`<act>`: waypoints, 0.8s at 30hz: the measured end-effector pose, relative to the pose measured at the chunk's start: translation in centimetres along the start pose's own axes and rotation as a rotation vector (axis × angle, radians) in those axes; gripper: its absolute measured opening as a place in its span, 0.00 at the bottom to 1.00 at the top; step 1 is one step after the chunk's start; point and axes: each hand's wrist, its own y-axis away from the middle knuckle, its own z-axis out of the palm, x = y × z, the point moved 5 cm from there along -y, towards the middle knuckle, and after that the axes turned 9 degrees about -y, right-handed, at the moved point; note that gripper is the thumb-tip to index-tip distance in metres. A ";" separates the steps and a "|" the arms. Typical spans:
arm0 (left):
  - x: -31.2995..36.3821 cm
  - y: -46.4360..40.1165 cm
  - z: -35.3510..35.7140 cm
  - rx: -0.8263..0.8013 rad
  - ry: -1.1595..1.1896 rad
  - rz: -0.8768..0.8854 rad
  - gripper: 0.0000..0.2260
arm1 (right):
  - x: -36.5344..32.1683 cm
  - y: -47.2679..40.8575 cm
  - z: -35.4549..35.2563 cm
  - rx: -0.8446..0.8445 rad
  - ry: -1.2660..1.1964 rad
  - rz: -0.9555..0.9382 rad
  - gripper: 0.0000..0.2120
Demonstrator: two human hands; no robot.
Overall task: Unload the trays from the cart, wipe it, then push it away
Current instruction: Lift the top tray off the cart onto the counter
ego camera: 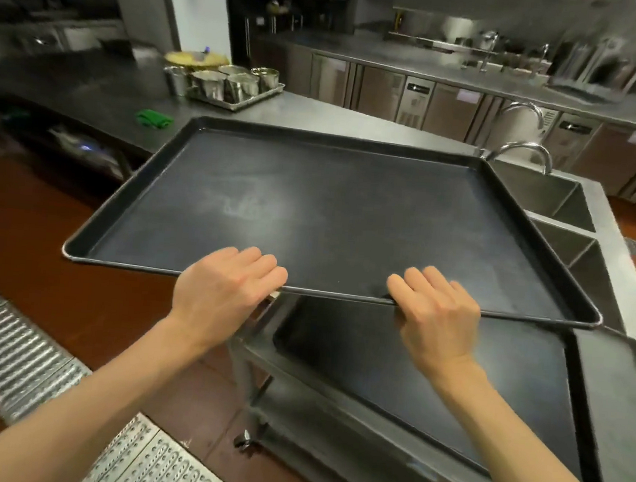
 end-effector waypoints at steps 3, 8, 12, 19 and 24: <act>-5.4 2.7 0.8 -0.014 -0.066 -0.038 0.12 | -4.8 -3.8 1.7 0.055 -0.037 -0.045 0.17; -14.9 7.7 3.4 -0.003 -0.150 -0.087 0.16 | -13.9 -9.7 6.1 0.078 -0.071 -0.089 0.18; -21.6 10.4 6.3 -0.018 -0.154 -0.105 0.15 | -19.9 -14.1 9.5 0.091 -0.094 -0.104 0.18; -30.2 12.3 14.7 -0.037 -0.091 -0.092 0.14 | -25.9 -20.5 17.8 0.027 -0.133 -0.101 0.16; -35.6 10.4 24.2 -0.031 -0.045 -0.065 0.13 | -27.1 -25.4 26.7 0.024 -0.174 -0.074 0.15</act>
